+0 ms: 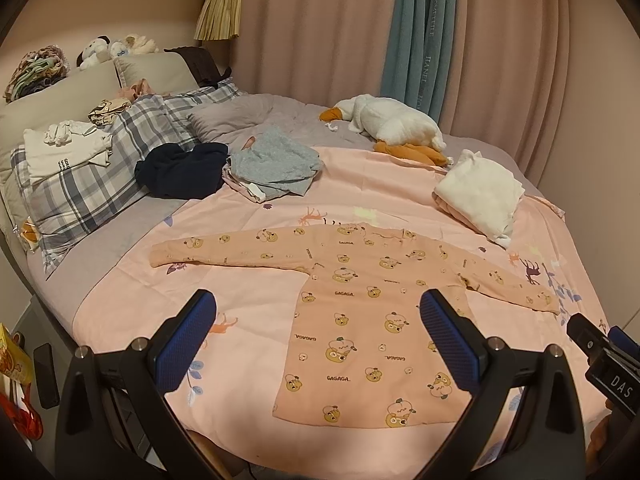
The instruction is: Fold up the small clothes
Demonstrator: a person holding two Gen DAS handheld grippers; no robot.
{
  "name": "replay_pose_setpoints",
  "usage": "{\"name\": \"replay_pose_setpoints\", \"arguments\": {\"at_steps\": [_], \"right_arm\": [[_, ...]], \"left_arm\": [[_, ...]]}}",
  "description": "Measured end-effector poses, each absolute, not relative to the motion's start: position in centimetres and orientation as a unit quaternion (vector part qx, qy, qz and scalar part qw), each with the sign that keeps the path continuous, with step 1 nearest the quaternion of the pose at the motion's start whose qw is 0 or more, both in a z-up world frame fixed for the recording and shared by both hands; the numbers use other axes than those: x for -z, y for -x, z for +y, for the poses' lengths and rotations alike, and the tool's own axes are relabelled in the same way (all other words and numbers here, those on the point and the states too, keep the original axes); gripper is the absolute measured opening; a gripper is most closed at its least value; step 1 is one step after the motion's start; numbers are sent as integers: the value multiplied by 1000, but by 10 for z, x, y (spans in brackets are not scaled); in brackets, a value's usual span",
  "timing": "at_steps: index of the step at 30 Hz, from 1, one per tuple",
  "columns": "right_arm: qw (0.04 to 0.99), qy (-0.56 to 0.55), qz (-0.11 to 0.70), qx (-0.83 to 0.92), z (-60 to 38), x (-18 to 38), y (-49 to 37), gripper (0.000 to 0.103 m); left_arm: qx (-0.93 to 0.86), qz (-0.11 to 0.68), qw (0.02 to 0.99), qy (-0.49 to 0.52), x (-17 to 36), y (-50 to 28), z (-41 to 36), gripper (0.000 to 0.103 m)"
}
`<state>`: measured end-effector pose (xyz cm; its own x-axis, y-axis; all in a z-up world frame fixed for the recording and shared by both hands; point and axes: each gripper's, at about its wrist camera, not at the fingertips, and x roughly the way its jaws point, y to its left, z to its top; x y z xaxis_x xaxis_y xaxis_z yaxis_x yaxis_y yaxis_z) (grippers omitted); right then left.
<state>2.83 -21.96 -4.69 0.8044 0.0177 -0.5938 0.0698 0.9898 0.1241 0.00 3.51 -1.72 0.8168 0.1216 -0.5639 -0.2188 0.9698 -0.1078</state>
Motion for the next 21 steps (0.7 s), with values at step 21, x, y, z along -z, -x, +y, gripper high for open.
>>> {"name": "replay_pose_setpoints", "arguments": {"at_steps": [21], "right_arm": [[948, -67, 311, 18, -217, 47, -25, 103]], "left_arm": [[-84, 288, 951, 78, 16, 1, 35, 102]]}}
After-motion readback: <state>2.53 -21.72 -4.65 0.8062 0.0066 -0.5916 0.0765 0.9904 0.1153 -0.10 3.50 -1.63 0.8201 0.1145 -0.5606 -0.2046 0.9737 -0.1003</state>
